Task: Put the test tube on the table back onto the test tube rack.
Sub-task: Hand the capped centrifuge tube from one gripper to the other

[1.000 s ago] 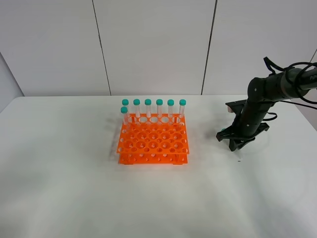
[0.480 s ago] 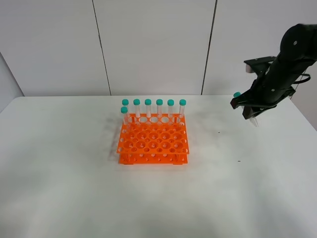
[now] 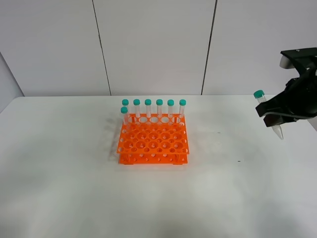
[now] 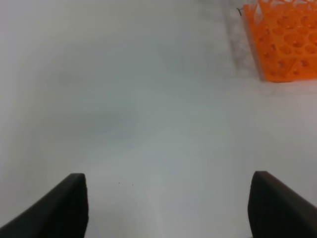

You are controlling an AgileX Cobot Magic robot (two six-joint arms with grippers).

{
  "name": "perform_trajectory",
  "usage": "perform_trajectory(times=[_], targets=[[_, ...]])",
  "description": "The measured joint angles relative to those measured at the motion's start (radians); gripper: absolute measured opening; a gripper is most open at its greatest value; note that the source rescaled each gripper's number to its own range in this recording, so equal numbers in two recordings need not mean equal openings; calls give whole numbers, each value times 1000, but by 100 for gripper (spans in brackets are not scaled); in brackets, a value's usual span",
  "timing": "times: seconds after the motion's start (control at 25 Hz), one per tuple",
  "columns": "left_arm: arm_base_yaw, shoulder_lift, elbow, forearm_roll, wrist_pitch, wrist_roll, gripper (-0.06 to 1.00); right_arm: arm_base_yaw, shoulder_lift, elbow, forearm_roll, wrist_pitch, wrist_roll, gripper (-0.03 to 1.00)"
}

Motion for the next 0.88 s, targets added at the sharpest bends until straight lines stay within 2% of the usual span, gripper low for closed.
perform_trajectory(times=[0.32,0.6,0.88], targets=[[0,0,0,0,0,0,100,0,-15,67,95,-105,-111,3],[0,0,0,0,0,0,100,0,-22,81,174,-87,-242,3],[0,0,0,0,0,0,100,0,-105,248,280,-192,-437,3]])
